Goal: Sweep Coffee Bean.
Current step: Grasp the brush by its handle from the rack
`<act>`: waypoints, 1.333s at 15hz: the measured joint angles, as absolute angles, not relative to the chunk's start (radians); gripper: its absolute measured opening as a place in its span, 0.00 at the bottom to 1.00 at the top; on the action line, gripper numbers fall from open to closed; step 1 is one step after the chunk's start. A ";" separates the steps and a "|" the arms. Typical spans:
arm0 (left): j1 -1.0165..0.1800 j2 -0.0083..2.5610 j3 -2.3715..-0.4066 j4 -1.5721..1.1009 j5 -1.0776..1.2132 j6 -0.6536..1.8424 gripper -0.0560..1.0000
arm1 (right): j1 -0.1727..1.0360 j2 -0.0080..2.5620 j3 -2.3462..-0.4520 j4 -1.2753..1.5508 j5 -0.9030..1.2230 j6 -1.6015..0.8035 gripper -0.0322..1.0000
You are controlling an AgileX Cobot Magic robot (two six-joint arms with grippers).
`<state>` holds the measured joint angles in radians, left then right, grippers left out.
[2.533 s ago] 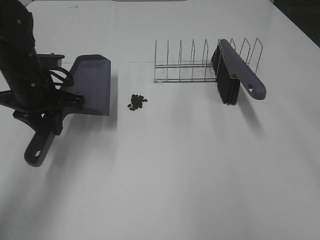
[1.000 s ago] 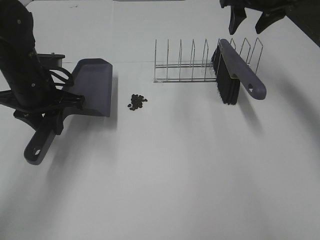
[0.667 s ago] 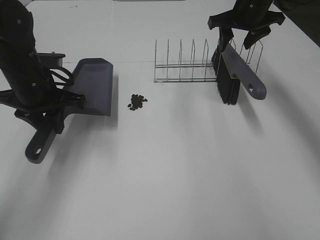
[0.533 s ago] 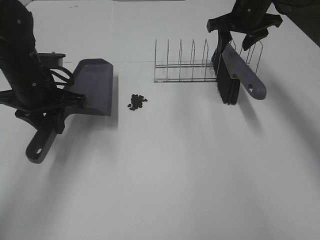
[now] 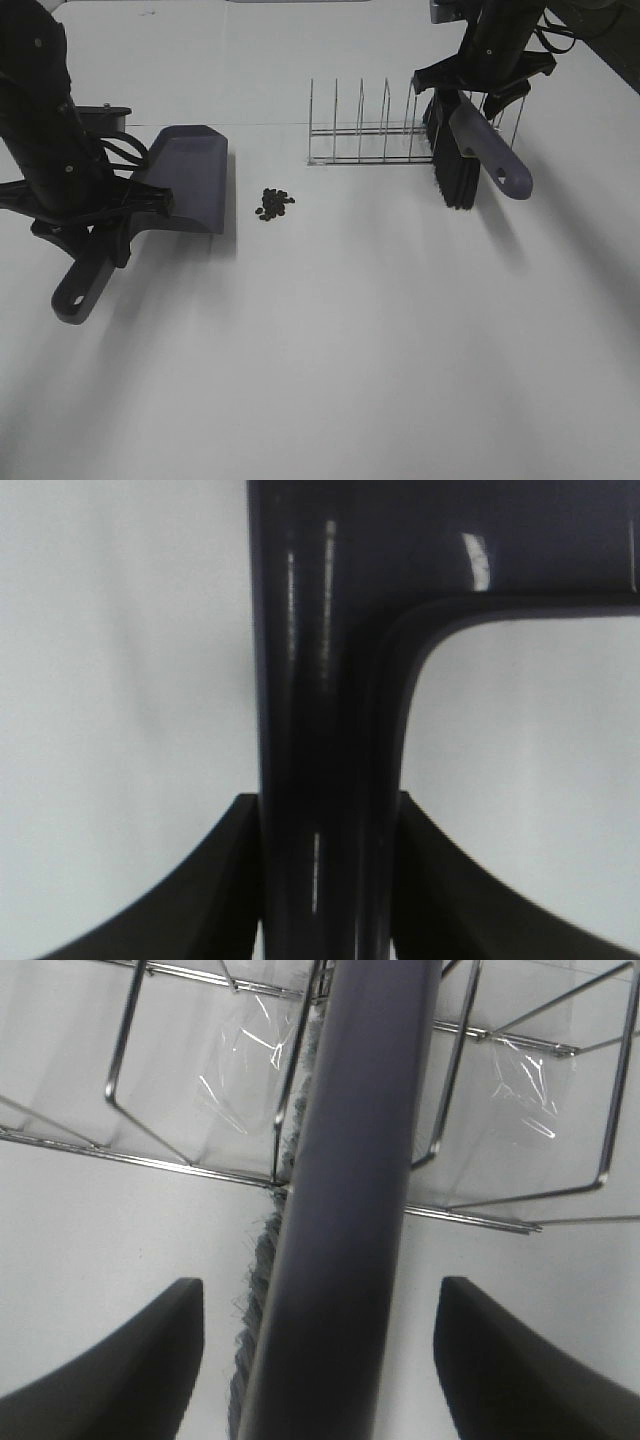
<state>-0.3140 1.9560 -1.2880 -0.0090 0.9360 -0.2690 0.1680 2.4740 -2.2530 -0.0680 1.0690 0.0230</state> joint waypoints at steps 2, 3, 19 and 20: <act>-0.314 1.956 -1.288 -0.009 0.936 -0.269 0.38 | 0.168 2.492 -2.253 -0.068 1.053 0.023 0.59; -0.314 1.956 -1.288 -0.009 0.936 -0.269 0.38 | 0.168 2.497 -2.253 -0.066 1.053 0.023 0.59; -0.314 1.956 -1.288 -0.009 0.929 -0.253 0.38 | 0.168 2.436 -2.262 -0.073 1.060 0.075 0.51; -0.314 1.956 -1.288 -0.009 0.929 -0.250 0.38 | 0.168 2.417 -2.263 -0.072 1.065 0.081 0.30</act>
